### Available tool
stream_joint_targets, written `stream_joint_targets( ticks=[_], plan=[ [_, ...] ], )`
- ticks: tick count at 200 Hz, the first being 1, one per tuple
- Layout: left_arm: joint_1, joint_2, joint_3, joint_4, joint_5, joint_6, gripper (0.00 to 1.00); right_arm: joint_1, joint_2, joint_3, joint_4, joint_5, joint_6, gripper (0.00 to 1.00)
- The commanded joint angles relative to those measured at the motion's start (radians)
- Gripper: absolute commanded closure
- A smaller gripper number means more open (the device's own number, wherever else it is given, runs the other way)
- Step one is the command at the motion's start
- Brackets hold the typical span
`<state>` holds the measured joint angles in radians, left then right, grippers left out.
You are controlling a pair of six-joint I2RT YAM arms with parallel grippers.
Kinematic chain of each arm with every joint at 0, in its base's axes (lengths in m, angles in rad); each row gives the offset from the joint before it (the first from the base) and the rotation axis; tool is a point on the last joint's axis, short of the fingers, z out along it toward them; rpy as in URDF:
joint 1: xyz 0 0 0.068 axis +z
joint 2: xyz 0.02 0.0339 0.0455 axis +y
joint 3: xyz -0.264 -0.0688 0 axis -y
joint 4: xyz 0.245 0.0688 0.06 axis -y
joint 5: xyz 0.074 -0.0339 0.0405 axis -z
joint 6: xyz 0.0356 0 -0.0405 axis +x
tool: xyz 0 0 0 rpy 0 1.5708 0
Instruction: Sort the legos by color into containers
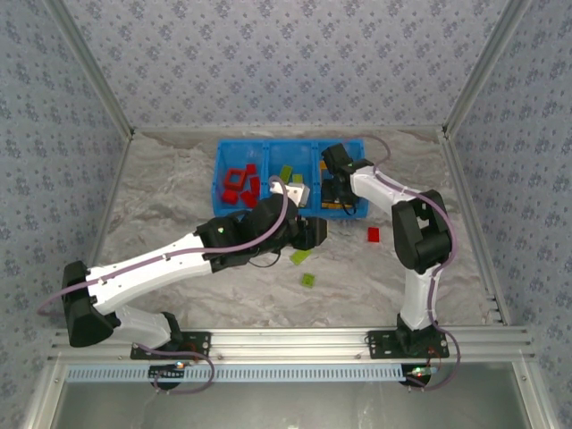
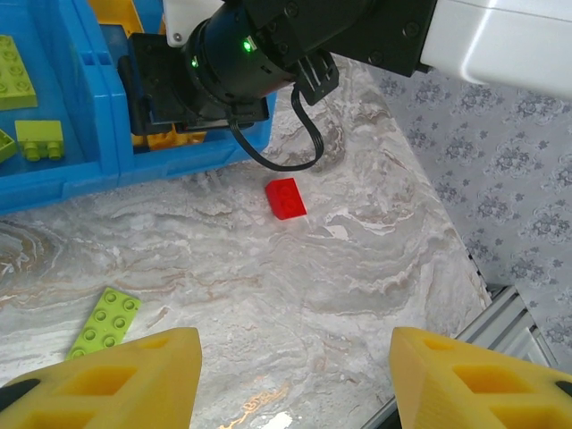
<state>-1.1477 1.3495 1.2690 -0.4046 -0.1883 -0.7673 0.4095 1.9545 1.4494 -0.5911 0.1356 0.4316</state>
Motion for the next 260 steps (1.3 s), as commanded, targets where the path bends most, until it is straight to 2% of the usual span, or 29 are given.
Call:
stream_joint_targets(
  ticks=[1,45,85,106,140,168,190,227,260],
  plan=[
    [-0.012,0.007,0.021,0.020,-0.014,0.015,0.41,-0.006,0.005,0.033,-0.032,0.008,0.024,0.41],
    [-0.013,0.031,0.031,0.016,-0.009,0.016,0.40,0.015,-0.160,0.010,-0.032,0.091,0.004,0.38],
    [0.012,0.181,0.129,0.008,0.093,-0.022,0.37,0.040,-0.454,-0.051,-0.100,0.189,-0.020,0.40],
    [0.021,0.299,0.197,0.031,0.145,-0.061,0.35,0.052,-0.666,-0.128,-0.164,0.199,-0.015,0.40],
    [0.023,0.553,0.400,-0.039,0.178,-0.115,0.30,0.054,-1.027,-0.213,-0.264,0.118,-0.048,0.38],
    [0.024,0.755,0.622,-0.173,0.141,-0.123,0.25,0.054,-1.249,-0.242,-0.277,-0.096,-0.111,0.31],
    [0.023,0.883,0.777,-0.257,0.105,-0.117,0.24,0.056,-1.345,-0.245,-0.316,-0.193,-0.115,0.29],
    [0.020,1.044,0.951,-0.306,0.092,-0.117,0.22,0.055,-1.401,-0.190,-0.462,-0.120,-0.053,0.27],
    [0.014,1.165,1.105,-0.336,0.085,-0.097,0.22,0.055,-1.413,-0.161,-0.478,-0.135,-0.030,0.27]
  ],
)
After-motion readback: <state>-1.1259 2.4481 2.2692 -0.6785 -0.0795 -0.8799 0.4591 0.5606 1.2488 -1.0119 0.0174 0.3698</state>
